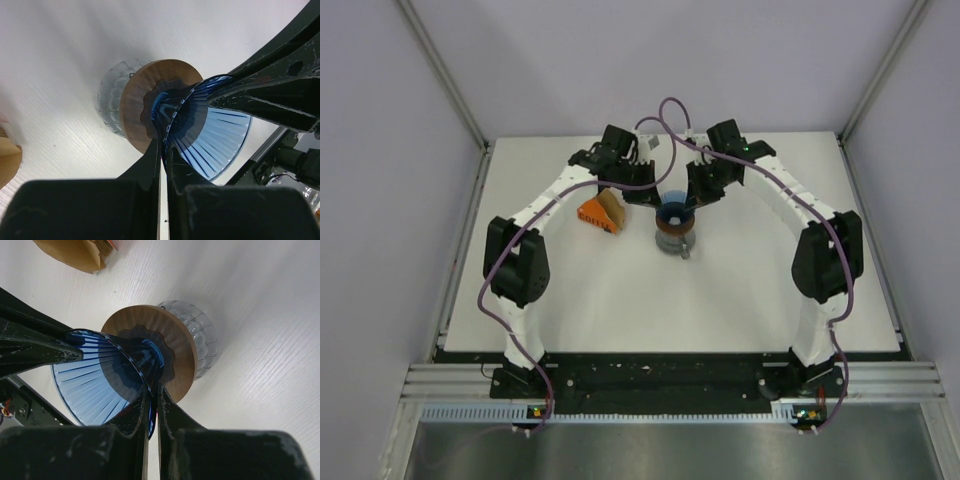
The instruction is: Place the coffee filter in the dripper
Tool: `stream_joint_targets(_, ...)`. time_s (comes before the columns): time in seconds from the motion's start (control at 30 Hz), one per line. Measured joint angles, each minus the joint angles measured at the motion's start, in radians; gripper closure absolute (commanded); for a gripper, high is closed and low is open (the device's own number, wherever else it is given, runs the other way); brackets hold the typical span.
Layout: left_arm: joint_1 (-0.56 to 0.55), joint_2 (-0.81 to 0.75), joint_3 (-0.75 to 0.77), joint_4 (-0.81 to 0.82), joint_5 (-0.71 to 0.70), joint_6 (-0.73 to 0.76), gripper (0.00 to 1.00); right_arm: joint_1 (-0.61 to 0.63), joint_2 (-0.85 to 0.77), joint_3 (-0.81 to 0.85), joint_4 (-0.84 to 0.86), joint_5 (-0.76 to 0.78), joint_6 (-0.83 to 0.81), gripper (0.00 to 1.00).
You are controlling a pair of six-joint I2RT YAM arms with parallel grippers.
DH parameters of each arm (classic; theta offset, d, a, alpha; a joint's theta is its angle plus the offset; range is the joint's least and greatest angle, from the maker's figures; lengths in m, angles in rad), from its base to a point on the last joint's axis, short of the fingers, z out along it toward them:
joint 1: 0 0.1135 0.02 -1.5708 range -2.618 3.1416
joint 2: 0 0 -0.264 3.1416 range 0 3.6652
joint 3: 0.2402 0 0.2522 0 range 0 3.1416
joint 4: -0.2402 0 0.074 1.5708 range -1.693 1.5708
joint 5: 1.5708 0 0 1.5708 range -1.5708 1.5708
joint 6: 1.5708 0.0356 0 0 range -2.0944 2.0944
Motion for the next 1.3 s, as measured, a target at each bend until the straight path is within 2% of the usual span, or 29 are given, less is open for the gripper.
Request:
stream_joint_targets(0.43,0.015,0.026,-0.004,0.038,0.026,-0.021,1.0,-0.025,-0.015,-0.091,0.124,-0.047,0.048,1.0)
stream_joint_targets(0.8,0.021,0.032,-0.003,0.043,0.039,-0.038,1.0,-0.027,-0.016,-0.09,0.127,-0.046,0.069,1.0)
stream_joint_targets(0.87,0.021,0.032,0.007,0.033,0.032,-0.036,0.93,-0.027,-0.017,-0.089,0.126,-0.047,0.071,0.99)
stream_joint_targets(1.03,0.007,0.032,0.043,-0.014,-0.016,0.007,0.77,-0.026,-0.016,-0.082,0.126,-0.047,0.069,0.86)
stream_joint_targets(1.2,0.0,0.032,0.063,-0.037,-0.06,0.07,0.64,-0.014,-0.011,-0.076,0.111,-0.035,0.055,0.75)
stream_joint_targets(1.3,-0.001,0.032,0.064,-0.05,-0.071,0.093,0.59,-0.01,-0.009,-0.066,0.089,-0.026,0.045,0.69)
